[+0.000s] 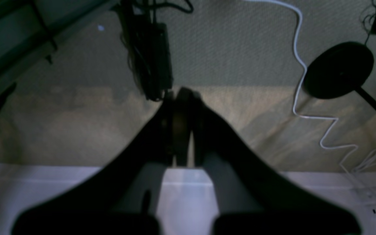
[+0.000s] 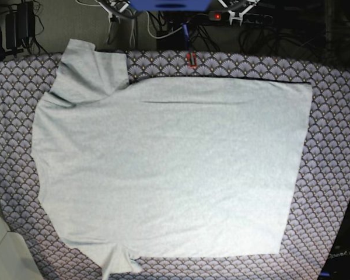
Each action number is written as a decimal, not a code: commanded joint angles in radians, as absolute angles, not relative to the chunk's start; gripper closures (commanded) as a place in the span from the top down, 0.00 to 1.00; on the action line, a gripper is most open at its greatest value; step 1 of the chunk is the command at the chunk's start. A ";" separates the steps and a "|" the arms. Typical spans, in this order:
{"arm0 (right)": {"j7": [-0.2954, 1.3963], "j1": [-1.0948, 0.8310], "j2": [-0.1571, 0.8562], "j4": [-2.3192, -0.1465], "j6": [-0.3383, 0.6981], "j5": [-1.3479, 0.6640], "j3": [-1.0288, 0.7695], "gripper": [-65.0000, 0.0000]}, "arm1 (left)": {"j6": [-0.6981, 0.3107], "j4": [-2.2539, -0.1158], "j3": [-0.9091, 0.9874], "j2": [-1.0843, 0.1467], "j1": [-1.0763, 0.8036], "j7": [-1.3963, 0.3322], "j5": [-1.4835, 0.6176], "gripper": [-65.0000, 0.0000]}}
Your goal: Fold the T-shirt properly
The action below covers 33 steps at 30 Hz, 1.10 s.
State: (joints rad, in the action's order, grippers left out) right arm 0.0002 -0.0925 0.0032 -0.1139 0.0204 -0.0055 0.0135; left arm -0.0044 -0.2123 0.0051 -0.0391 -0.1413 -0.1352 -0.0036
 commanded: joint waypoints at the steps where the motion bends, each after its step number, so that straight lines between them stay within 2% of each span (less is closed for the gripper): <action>1: 0.004 -0.099 0.005 -0.117 0.005 -0.008 0.013 0.00 | -0.004 -0.216 0.005 -0.044 -0.148 -0.137 0.001 0.00; 10: 0.010 -0.099 0.005 -0.117 0.005 -0.007 0.013 0.00 | -0.002 -0.216 0.005 -0.044 -0.147 -0.137 0.001 0.01; 15: 0.102 -0.090 0.005 -0.124 0.005 -0.007 0.013 0.00 | -0.002 -0.216 0.005 -0.044 -0.143 -0.170 0.001 0.01; 29: 0.097 -0.091 0.005 -0.125 0.005 -0.007 0.013 0.00 | -0.005 -0.222 0.005 -0.044 -0.147 -0.173 0.001 0.00; 33: 0.025 -0.171 0.008 -0.219 0.005 -0.007 0.015 0.00 | -0.007 -0.375 0.005 -0.048 -0.245 -0.171 0.001 0.00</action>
